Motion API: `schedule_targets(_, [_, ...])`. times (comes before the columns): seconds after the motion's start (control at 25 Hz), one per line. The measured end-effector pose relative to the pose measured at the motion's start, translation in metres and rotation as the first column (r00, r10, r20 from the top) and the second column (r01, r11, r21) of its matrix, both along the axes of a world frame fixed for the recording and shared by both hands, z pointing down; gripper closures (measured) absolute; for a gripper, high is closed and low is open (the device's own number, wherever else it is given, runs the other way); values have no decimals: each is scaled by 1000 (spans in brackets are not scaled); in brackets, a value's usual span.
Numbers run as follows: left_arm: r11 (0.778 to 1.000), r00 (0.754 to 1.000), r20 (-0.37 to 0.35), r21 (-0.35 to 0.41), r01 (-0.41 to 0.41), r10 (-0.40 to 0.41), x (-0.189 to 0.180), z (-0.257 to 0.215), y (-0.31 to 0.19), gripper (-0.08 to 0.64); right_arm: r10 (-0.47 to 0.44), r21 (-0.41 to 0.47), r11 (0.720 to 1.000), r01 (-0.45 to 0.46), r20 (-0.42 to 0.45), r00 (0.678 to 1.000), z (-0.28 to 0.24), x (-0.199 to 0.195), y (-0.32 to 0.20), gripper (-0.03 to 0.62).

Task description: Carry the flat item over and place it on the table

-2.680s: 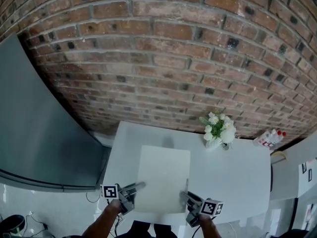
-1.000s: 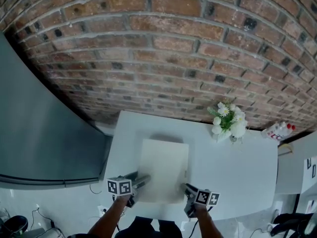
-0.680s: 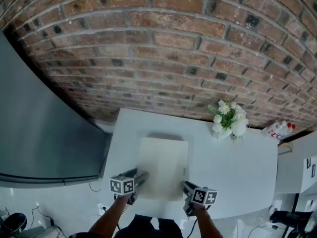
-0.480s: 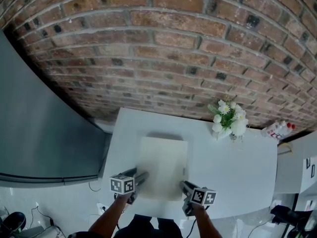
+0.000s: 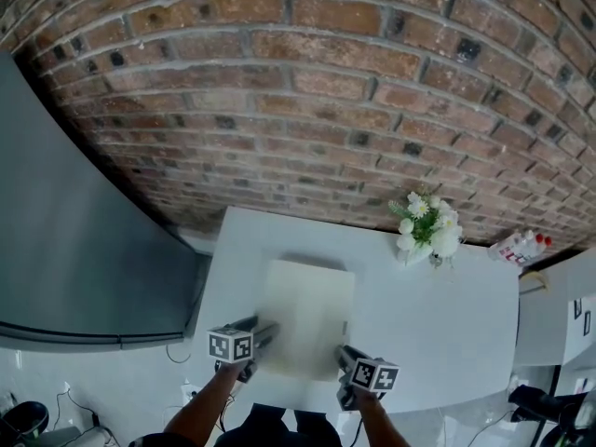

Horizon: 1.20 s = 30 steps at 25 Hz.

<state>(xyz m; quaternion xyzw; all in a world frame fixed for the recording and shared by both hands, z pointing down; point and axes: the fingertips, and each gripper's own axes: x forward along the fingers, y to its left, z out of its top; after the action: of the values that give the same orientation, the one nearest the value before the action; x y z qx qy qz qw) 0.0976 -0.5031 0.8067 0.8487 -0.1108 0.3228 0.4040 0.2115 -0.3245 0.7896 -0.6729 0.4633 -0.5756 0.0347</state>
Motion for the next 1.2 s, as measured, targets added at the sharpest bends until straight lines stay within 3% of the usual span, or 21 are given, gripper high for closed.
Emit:
schedule_targets(0.32, [999, 999, -7, -9, 33, -33, -1, -1, -1, 238, -21, -1, 1000, 21, -28, 999, 0, 1, -2, 502])
schedule_targets(0.48, [998, 998, -31, -16, 56, -57, -2, -5, 1, 232, 2, 24, 1000, -2, 2, 1000, -1, 5, 2, 495])
schedule_targets(0.6, [995, 996, -31, 59, 84, -82, -14, -11, -1, 233, 59, 49, 997, -58, -22, 998, -14, 18, 9, 558])
schedule_targets(0.76, [982, 992, -62, 152, 116, -107, -29, -32, -7, 237, 33, 91, 996, -19, -149, 988, -44, 31, 8, 591])
schedule_targets(0.88, [966, 994, -95, 247, 71, -49, -31, -59, -5, 318, -2, 120, 992, 31, -229, 973, -63, 32, 3, 591])
schedule_targets(1.0, [936, 994, -110, 347, 57, -20, -31, -88, -6, 412, -19, 149, 987, 64, -286, 958, -82, 28, -4, 591])
schedule_targets(1.08, [915, 993, -117, 398, 61, -15, -30, -107, -5, 545, -25, 175, 981, 83, -311, 950, -95, 24, -7, 592])
schedule_targets(1.2, [887, 986, -164, 457, 66, 12, -23, -139, 1, 551, -11, 231, 968, 100, -360, 933, -119, 22, -10, 591])
